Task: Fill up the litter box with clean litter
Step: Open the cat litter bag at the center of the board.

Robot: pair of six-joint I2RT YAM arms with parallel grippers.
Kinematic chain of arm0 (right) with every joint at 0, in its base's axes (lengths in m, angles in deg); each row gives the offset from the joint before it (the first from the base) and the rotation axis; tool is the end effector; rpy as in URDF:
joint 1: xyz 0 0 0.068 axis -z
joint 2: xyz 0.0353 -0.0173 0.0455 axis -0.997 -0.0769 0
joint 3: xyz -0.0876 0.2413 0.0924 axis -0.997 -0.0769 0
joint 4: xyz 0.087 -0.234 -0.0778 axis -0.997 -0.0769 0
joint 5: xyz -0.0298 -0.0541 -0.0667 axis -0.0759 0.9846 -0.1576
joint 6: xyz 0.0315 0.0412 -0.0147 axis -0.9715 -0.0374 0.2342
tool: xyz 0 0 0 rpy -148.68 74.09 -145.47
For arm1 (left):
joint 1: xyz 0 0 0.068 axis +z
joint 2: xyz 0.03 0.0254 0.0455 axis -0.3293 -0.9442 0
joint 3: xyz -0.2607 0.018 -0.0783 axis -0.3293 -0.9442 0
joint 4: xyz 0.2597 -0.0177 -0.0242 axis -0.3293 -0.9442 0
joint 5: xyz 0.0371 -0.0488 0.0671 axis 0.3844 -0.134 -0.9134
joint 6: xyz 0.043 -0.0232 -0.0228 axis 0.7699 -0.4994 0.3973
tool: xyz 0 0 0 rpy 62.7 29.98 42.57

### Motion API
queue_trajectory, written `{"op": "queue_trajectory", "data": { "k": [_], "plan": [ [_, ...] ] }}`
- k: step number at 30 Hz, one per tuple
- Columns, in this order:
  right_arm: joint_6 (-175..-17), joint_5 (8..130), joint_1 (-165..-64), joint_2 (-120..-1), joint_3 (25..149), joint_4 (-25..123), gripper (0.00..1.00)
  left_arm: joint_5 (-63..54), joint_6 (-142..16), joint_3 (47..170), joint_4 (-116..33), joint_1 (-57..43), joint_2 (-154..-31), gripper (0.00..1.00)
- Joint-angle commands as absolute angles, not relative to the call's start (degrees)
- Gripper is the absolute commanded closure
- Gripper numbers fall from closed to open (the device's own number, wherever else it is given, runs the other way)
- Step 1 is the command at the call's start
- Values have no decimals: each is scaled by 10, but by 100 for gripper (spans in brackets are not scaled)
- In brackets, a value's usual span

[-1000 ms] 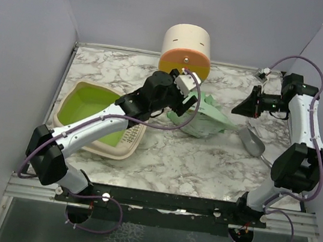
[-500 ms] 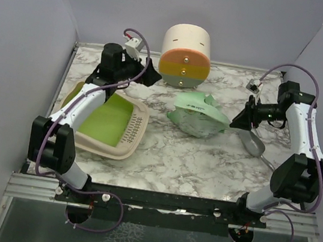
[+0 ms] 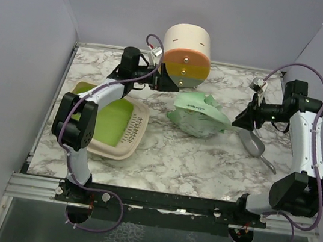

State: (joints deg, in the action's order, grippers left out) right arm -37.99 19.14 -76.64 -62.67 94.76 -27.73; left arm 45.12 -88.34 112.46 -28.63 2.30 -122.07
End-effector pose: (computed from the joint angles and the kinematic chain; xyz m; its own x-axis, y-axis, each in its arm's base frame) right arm 0.2564 -0.0101 0.3465 -0.5190 -0.3457 -0.7818 -0.8158 0.4733 0.3322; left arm 0.3941 -0.1515 0.2801 -0.7518 -0.1063 -0.6507 0.6105 0.2608 -0.7479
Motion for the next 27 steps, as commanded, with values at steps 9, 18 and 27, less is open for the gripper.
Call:
{"op": "queue_trajectory", "data": {
  "k": [9,18,27],
  "plan": [
    [-404,207,-767,-603,926,-240,61,457,-815,1184,-379,-22,-1248,26],
    [-414,211,-767,-607,918,-225,61,472,-747,1225,-475,-49,-1271,61],
    [-431,228,-767,-606,914,-203,62,364,-636,1325,-578,-79,-1234,100]
  ]
}}
